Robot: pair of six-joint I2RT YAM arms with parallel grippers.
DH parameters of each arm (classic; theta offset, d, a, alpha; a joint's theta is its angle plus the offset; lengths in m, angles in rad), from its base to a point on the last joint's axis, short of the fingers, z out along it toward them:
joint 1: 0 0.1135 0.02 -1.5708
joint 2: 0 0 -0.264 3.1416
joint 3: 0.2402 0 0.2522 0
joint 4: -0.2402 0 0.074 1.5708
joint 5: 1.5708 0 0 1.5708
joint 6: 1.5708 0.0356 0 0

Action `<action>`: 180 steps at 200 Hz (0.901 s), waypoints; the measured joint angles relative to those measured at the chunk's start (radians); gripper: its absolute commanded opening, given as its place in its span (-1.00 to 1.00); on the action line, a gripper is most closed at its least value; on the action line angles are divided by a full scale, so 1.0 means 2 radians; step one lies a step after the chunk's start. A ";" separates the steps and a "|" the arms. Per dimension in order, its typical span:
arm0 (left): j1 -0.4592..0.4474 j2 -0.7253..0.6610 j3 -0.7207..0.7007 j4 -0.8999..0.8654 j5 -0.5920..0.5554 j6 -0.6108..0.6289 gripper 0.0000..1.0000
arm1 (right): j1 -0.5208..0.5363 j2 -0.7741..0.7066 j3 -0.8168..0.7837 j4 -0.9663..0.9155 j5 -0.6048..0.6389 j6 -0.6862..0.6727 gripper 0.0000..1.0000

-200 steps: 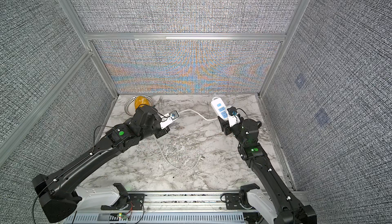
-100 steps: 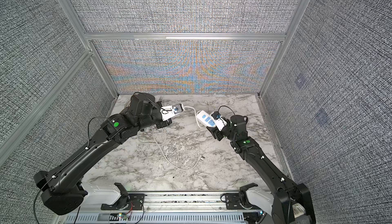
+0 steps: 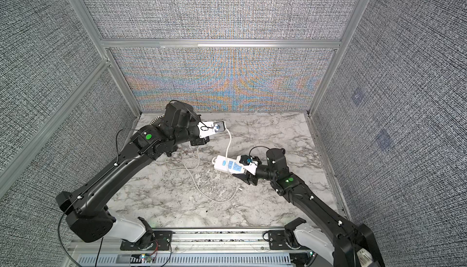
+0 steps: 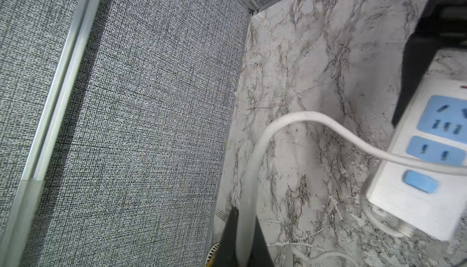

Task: Wrap the cord around the power strip
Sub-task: Wrap the power cord around the power strip.

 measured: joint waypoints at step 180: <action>0.019 0.026 -0.119 0.101 0.227 -0.182 -1.00 | 0.006 -0.121 -0.153 0.534 0.154 0.229 -1.00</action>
